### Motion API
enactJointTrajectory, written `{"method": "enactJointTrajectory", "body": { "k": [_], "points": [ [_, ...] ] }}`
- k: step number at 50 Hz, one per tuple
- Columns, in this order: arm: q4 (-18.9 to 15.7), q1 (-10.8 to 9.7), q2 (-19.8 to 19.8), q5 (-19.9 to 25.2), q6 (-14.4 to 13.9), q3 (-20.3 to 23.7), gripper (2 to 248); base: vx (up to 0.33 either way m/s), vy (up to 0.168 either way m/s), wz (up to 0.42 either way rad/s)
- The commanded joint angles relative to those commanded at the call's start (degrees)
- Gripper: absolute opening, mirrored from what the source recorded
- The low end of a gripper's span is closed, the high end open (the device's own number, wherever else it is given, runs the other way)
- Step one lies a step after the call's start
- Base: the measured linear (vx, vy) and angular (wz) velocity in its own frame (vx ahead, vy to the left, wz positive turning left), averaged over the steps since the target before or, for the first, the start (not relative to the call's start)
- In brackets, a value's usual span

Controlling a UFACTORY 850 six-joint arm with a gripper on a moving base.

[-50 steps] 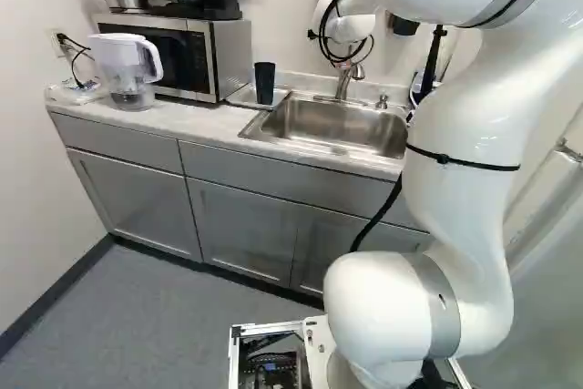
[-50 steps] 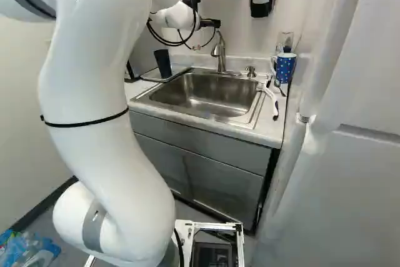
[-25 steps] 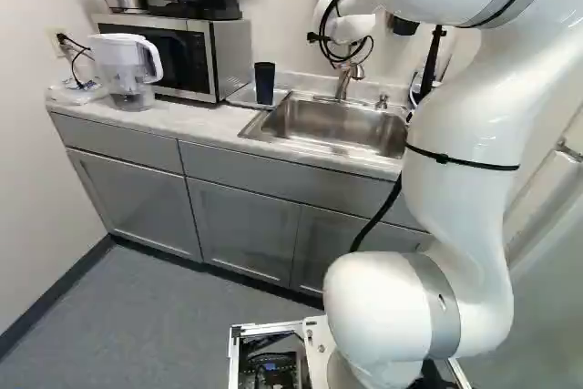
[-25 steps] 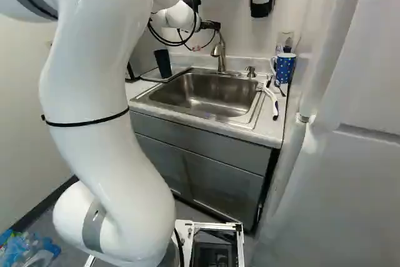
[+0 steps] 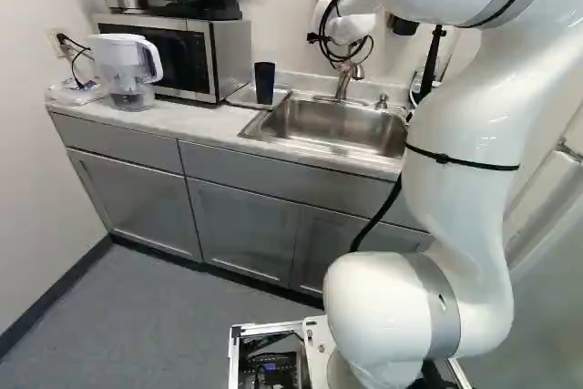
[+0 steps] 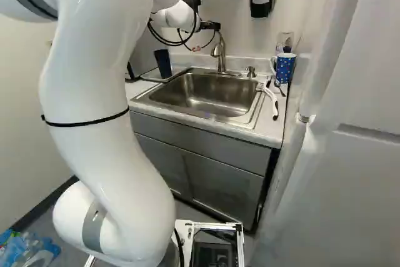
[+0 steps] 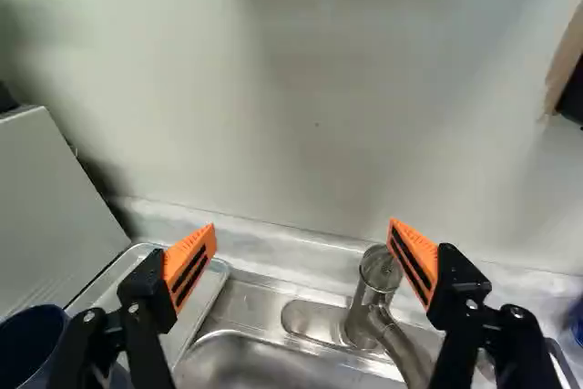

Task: Rinse the cup and place it in the tray

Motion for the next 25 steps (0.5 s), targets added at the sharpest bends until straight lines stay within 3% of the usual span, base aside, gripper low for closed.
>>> {"method": "enactJointTrajectory", "body": {
  "k": [25],
  "points": [
    [0.0,0.0,0.0,1.1,0.0,0.1,247,0.0,0.0,0.0]
  ]
}}
